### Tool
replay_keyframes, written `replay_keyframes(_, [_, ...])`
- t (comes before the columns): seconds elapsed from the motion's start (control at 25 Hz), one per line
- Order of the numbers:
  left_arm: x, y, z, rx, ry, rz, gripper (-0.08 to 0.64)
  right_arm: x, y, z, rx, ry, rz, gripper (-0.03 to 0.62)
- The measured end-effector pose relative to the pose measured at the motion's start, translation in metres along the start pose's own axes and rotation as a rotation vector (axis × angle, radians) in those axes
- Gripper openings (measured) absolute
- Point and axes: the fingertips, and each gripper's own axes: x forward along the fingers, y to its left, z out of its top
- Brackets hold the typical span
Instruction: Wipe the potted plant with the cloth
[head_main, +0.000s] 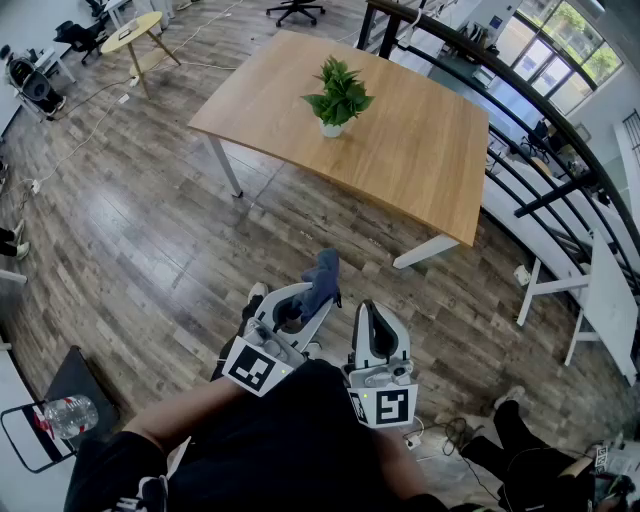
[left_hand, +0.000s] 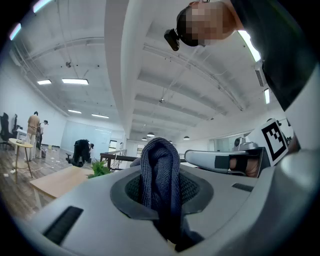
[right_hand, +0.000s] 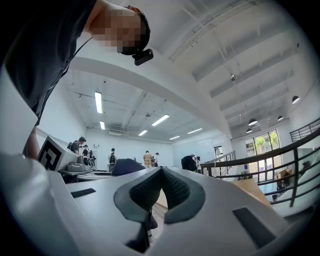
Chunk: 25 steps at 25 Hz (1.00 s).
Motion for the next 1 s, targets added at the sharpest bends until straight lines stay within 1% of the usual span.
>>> replay_keyframes(0.12, [0.003, 0.0, -0.001, 0.003, -0.005, 0.012, 0.091, -0.004, -0.003, -0.001, 0.014, -0.011, 0.013, 0.015])
replay_keyframes(0.24, [0.003, 0.006, -0.003, 0.01, -0.004, 0.038, 0.091, -0.008, -0.012, -0.002, 0.031, -0.017, -0.005, 0.015])
replay_keyframes(0.44, [0.003, 0.03, -0.012, -0.001, 0.007, 0.079, 0.091, -0.005, -0.026, -0.017, 0.125, 0.012, 0.017, 0.015])
replay_keyframes(0.52, [0.007, 0.042, -0.015, -0.011, 0.009, 0.1, 0.091, -0.002, -0.032, -0.025, 0.145, 0.023, 0.003, 0.015])
replay_keyframes(0.6, [0.014, 0.055, -0.015, -0.021, -0.003, 0.107, 0.091, 0.002, -0.033, -0.028, 0.162, 0.015, 0.011, 0.015])
replay_keyframes(0.68, [0.023, 0.066, -0.019, -0.03, -0.006, 0.097, 0.091, 0.007, -0.031, -0.026, 0.168, -0.006, 0.046, 0.015])
replay_keyframes(0.76, [0.037, 0.078, -0.03, -0.043, 0.039, 0.088, 0.091, 0.018, -0.035, -0.024, 0.162, -0.016, 0.058, 0.017])
replay_keyframes(0.88, [0.075, 0.096, -0.034, -0.068, 0.063, 0.038, 0.091, 0.05, -0.058, -0.028, 0.155, -0.003, 0.024, 0.017])
replay_keyframes(0.96, [0.109, 0.111, -0.026, -0.077, 0.047, 0.001, 0.091, 0.077, -0.08, -0.031, 0.149, 0.021, -0.007, 0.017])
replay_keyframes(1.0, [0.126, 0.121, -0.022, -0.08, 0.037, -0.003, 0.091, 0.091, -0.092, -0.031, 0.143, 0.03, -0.015, 0.017])
